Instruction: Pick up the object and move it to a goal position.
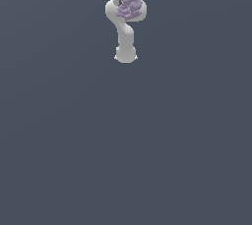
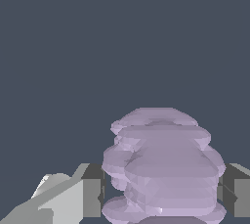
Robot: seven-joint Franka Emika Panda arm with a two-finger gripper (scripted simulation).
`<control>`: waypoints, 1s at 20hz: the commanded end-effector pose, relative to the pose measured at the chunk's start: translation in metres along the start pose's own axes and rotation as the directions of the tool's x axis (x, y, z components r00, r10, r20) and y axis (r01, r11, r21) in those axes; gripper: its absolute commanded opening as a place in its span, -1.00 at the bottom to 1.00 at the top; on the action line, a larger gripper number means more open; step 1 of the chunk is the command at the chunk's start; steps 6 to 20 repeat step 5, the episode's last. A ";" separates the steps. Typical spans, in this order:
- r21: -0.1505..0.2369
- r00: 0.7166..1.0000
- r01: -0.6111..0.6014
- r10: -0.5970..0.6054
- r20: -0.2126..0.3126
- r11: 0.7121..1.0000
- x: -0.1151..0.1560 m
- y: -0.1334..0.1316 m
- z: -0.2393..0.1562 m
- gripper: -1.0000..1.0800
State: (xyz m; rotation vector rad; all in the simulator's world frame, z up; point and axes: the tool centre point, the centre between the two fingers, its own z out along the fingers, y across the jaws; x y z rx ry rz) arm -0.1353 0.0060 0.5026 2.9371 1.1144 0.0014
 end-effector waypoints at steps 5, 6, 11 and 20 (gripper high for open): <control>0.000 1.000 0.000 0.000 0.001 1.000 0.000 0.001 -0.009 -1.00; 0.000 1.000 0.000 0.000 0.001 1.000 0.000 0.001 -0.009 -1.00; 0.000 1.000 0.000 0.000 0.001 1.000 0.000 0.001 -0.009 -1.00; 0.000 1.000 0.000 0.000 0.001 1.000 0.000 0.001 -0.009 -1.00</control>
